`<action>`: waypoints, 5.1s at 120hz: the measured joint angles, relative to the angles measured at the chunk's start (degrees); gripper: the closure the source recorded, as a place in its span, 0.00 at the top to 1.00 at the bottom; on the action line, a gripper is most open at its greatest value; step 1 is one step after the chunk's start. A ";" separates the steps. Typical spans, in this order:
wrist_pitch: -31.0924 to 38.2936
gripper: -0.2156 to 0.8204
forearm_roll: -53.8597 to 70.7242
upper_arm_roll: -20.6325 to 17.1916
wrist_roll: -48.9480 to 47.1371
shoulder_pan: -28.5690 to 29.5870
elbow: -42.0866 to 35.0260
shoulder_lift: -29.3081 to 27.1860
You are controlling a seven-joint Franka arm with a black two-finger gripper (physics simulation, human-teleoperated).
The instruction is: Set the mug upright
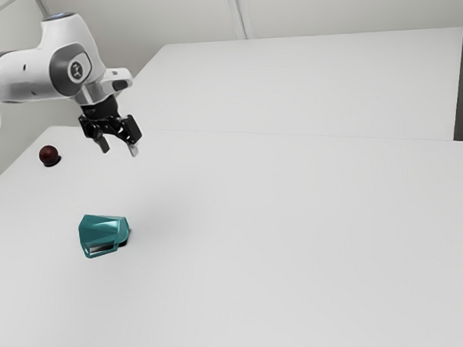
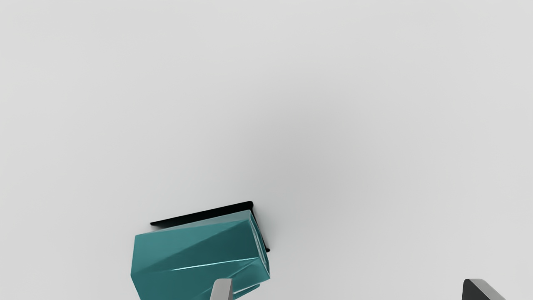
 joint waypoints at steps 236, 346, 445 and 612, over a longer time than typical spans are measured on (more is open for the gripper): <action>-11.19 0.79 -46.73 11.90 21.68 21.57 -5.66 19.44; -12.85 0.10 -49.00 8.81 29.48 20.87 -6.83 16.51; -0.52 0.04 -29.21 10.15 23.37 -0.42 -19.54 -3.46; 28.28 0.03 5.04 12.75 2.86 -23.40 -29.54 -2.49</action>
